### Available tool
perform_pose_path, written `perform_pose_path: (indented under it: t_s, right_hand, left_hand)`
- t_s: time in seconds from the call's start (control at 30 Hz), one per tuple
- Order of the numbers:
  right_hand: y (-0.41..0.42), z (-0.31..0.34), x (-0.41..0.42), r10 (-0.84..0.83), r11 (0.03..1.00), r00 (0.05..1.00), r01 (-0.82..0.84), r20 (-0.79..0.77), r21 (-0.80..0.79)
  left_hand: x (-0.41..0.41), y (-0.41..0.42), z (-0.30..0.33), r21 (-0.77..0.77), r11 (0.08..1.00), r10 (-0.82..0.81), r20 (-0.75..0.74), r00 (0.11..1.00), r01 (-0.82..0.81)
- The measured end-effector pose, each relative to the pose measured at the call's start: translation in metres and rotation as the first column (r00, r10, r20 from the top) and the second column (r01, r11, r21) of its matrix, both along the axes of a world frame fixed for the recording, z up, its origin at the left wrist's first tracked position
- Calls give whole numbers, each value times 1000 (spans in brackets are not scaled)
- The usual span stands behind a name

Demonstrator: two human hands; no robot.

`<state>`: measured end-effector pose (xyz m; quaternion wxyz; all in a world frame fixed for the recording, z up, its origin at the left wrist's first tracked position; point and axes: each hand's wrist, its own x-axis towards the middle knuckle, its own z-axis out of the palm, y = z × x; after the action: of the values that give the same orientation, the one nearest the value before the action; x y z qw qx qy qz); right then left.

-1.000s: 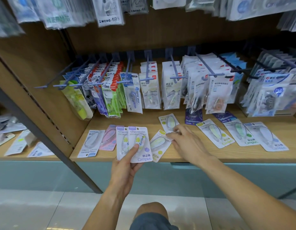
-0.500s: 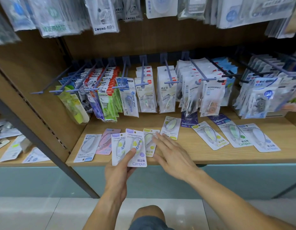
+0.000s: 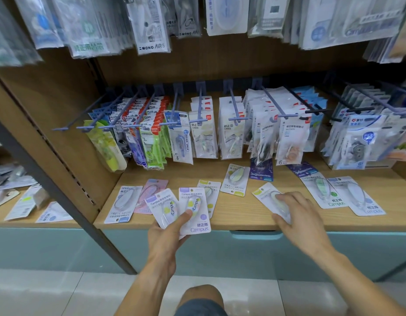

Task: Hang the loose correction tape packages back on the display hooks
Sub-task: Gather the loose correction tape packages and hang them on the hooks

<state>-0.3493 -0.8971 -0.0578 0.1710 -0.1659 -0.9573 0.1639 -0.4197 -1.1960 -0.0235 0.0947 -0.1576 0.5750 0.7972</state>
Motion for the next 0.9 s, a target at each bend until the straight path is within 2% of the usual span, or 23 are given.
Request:
perform_pose_path:
  t_s: [0.13,0.3,0.4,0.6,0.73,0.8,0.9]
  right_hand:
    - [-13,6,-5,-47,986,999,49,13,-159]
    - [-33,8,-19,-76,958,997,76,10,-277]
    - [-46,7,-26,-105,957,994,103,9,-271]
    - [-53,8,-35,-254,948,964,263,73,-179]
    - [-72,16,-34,-282,922,959,266,-17,-280]
    - [-82,19,-36,-275,929,961,258,-28,-266]
    - [-81,15,-42,-354,915,935,349,11,-205]
  left_hand:
    - [-3,-1,-3,13,1000,21,7,1000,-21]
    - [-3,-6,-7,-14,998,58,3,998,-58]
    - [-1,-10,-10,-27,996,80,11,997,-80]
    - [-2,-18,-8,-29,995,94,16,995,-93]
    - [-2,-22,-7,-23,994,105,22,994,-105]
    - [-2,-24,-8,-19,993,113,27,993,-112]
    - [-3,-28,-10,-16,993,116,37,993,-115]
